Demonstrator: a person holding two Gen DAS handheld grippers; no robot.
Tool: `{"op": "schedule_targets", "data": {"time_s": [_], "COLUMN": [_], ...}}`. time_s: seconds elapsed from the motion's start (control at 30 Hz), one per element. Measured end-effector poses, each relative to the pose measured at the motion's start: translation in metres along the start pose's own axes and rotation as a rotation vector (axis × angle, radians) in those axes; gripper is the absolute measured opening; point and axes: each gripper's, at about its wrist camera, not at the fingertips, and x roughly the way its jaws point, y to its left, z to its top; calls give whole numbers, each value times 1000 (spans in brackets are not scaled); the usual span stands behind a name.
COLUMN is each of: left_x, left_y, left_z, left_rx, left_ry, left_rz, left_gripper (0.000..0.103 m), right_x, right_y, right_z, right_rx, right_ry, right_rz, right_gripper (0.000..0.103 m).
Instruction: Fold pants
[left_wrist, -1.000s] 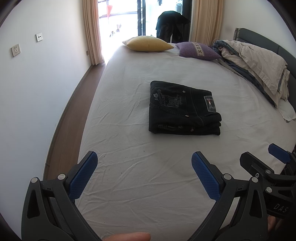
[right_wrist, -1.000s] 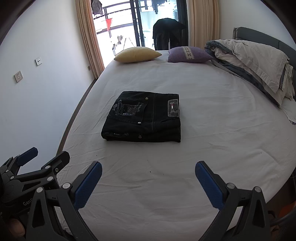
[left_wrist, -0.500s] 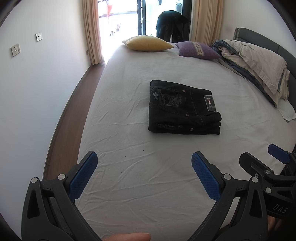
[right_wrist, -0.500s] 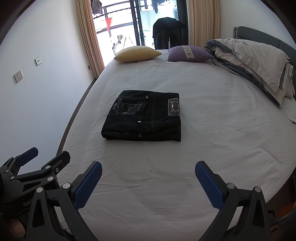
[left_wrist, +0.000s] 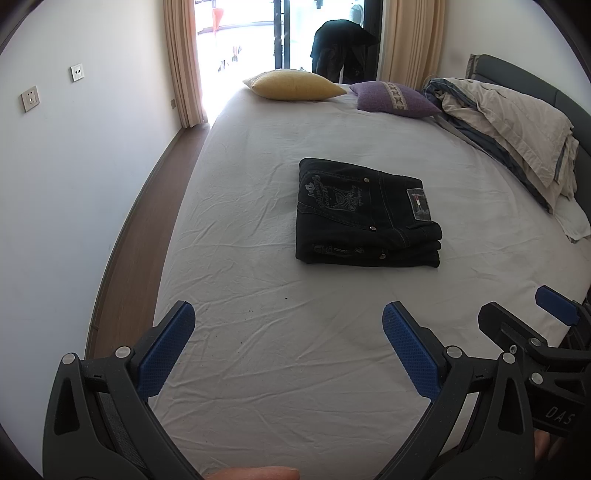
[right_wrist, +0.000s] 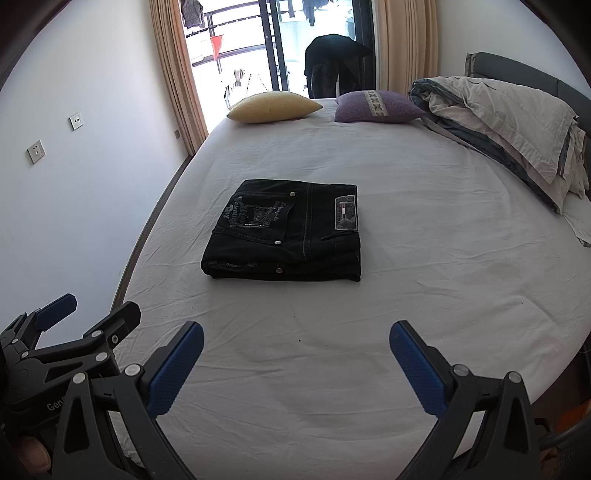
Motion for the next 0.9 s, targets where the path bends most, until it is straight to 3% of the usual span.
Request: {"op": "schedule_targets", "data": {"time_s": [0.9], "left_x": [1], "left_y": [2], "left_z": [-5], "left_rx": [-9], "left_ry": [8], "left_rz": [0], "left_gripper": [103], "right_x": [1], "right_y": [-4], "right_z": [0], "right_rx": [0], "right_ry": [4], "right_rz": [-3], "right_gripper": [103]}}
